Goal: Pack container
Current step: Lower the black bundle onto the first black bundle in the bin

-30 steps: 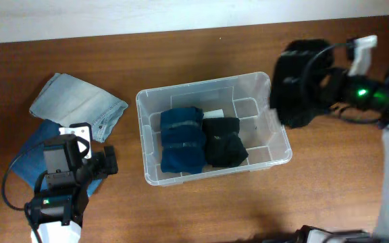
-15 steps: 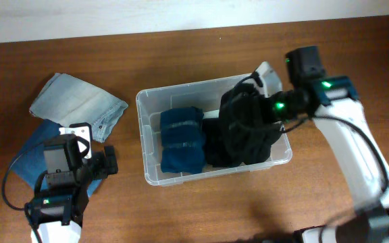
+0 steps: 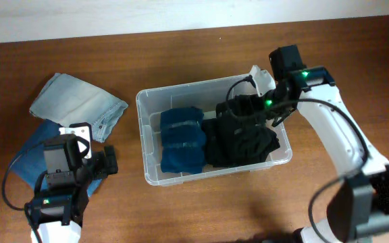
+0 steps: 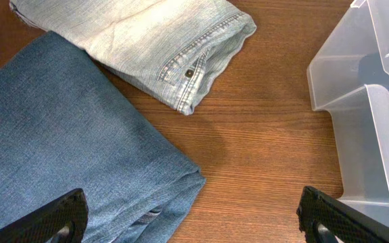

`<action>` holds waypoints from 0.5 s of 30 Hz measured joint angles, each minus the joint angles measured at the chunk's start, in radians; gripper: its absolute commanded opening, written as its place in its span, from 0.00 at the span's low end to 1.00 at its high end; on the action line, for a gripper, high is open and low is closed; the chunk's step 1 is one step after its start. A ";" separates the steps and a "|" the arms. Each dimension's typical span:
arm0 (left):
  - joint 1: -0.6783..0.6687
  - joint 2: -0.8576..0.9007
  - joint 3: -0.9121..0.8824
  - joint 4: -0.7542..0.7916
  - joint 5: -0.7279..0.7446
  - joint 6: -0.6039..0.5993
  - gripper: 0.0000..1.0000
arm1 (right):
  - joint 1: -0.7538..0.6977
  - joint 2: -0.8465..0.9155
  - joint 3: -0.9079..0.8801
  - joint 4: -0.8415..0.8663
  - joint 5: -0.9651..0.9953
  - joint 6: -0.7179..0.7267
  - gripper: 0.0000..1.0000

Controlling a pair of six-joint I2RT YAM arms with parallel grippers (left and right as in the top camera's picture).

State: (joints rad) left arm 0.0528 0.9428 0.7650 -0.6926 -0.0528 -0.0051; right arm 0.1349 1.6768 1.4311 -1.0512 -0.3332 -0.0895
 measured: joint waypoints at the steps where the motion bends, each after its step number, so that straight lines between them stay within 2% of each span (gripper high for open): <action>1: 0.000 0.000 0.000 0.000 0.000 0.000 0.99 | 0.014 -0.022 0.006 0.000 0.005 -0.007 0.95; 2: 0.000 0.000 0.000 0.000 0.000 0.000 0.99 | 0.032 -0.047 0.011 -0.001 0.011 -0.018 0.78; 3: 0.000 0.000 0.000 0.000 0.000 0.000 0.99 | 0.050 -0.067 0.017 -0.007 0.016 -0.031 0.52; 4: 0.000 0.000 0.000 0.000 0.000 0.000 0.99 | 0.071 -0.085 0.025 -0.019 0.027 -0.045 0.38; 8: 0.000 0.000 0.000 0.000 0.000 0.000 0.99 | 0.132 -0.097 0.030 -0.061 0.099 -0.047 0.36; 9: 0.000 0.000 0.000 0.000 0.000 0.000 0.99 | 0.138 -0.089 0.029 -0.068 0.116 -0.040 0.34; 10: 0.000 0.000 0.000 0.000 0.000 0.000 1.00 | 0.139 -0.082 0.025 -0.071 0.128 -0.036 0.26; 15: 0.000 0.000 0.000 0.000 0.000 0.000 0.99 | 0.139 -0.039 -0.086 -0.066 0.185 0.008 0.26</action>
State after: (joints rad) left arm 0.0528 0.9428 0.7650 -0.6926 -0.0525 -0.0051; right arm 0.2737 1.6382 1.3449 -1.1175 -0.1482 -0.0814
